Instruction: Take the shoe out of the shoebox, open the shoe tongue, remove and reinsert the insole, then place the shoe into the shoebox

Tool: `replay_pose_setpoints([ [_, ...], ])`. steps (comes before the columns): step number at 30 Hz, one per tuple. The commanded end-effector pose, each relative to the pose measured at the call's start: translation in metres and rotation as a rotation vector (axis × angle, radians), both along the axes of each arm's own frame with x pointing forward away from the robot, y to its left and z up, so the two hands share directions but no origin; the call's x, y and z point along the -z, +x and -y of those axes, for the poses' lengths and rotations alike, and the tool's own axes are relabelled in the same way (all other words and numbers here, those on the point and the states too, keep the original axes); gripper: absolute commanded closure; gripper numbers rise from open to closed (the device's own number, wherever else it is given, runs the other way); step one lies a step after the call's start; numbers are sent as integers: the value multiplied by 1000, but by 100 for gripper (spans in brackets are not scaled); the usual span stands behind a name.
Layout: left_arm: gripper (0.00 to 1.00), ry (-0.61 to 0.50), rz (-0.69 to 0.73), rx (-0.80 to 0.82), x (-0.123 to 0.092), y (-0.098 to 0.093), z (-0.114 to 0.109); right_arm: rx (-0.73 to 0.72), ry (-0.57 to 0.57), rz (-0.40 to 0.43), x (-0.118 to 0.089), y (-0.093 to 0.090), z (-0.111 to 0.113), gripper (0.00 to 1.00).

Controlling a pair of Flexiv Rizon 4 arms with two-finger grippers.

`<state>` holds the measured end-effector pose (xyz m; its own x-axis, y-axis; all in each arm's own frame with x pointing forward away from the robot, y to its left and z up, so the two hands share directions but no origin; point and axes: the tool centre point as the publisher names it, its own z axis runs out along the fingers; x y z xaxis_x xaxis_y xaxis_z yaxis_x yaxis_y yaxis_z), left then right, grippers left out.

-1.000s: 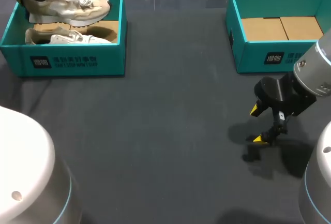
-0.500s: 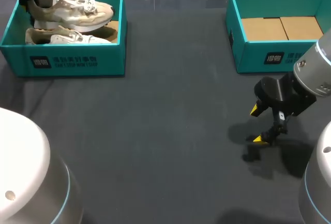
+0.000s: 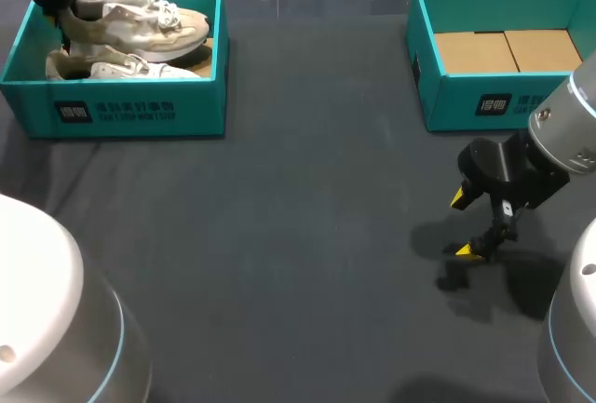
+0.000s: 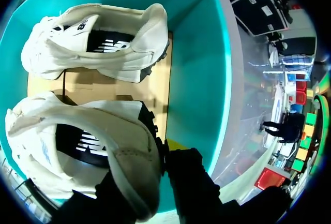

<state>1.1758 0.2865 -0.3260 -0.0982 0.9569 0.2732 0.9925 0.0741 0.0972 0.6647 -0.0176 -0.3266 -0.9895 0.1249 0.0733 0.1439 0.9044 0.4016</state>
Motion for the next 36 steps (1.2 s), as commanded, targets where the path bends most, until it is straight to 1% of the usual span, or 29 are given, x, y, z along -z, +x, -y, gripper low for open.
replay_pose_setpoints([
  [1,100,13,-13,-7,9,12,1,1,-2,2,-1,-2,0,0],
  [13,100,26,-50,17,26,13,2,1,-2,2,-1,-2,0,0],
  [22,100,-3,-50,58,29,14,7,1,-2,2,-1,-2,0,0],
  [27,100,1,-69,74,35,15,11,1,-2,2,-1,-2,0,0],
  [36,100,1,-98,94,44,18,10,1,-2,2,-1,-2,0,0],
])
